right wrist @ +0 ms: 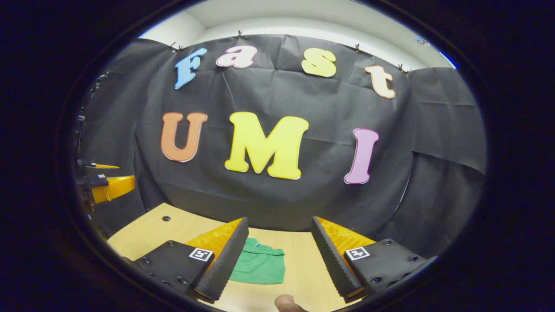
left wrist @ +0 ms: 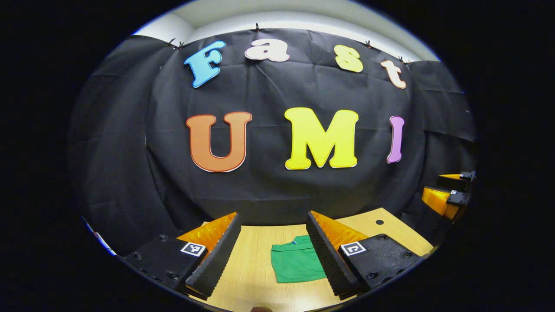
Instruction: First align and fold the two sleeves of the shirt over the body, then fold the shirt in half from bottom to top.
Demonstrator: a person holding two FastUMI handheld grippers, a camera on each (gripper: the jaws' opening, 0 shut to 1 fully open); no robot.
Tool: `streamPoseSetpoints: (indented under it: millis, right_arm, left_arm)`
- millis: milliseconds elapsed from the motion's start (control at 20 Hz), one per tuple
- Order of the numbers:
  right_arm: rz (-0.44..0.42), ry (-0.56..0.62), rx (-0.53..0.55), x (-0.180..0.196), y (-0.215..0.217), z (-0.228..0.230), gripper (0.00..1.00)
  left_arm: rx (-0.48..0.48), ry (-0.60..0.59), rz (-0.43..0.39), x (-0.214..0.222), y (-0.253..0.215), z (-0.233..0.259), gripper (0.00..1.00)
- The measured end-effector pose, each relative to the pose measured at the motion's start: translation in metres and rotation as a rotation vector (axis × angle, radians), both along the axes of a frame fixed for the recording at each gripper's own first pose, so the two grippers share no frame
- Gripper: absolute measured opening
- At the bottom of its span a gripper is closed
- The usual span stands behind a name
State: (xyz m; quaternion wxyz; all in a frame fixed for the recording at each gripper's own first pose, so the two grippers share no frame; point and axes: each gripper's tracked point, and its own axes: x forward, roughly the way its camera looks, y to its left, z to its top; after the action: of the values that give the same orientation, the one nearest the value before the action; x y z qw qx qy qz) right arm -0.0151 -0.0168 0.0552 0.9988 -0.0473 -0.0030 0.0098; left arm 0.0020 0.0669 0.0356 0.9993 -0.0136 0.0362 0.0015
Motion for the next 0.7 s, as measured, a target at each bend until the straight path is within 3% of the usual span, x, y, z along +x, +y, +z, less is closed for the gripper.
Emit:
streamPoseSetpoints:
  millis: [300,550,700]
  right_arm:
    - [-0.017,0.013,0.065,-0.063,0.022,-0.016,0.92]
    - [0.021,0.121,0.089,-0.074,0.05,-0.052,0.92]
    - [0.039,0.132,0.081,-0.072,0.063,-0.054,0.92]
  left_arm:
    - [0.032,-0.002,-0.034,-0.064,0.003,-0.004,0.97]
    - [-0.042,0.02,-0.048,-0.1,-0.01,-0.022,0.98]
    - [0.0,0.024,-0.038,-0.102,-0.007,-0.026,0.97]
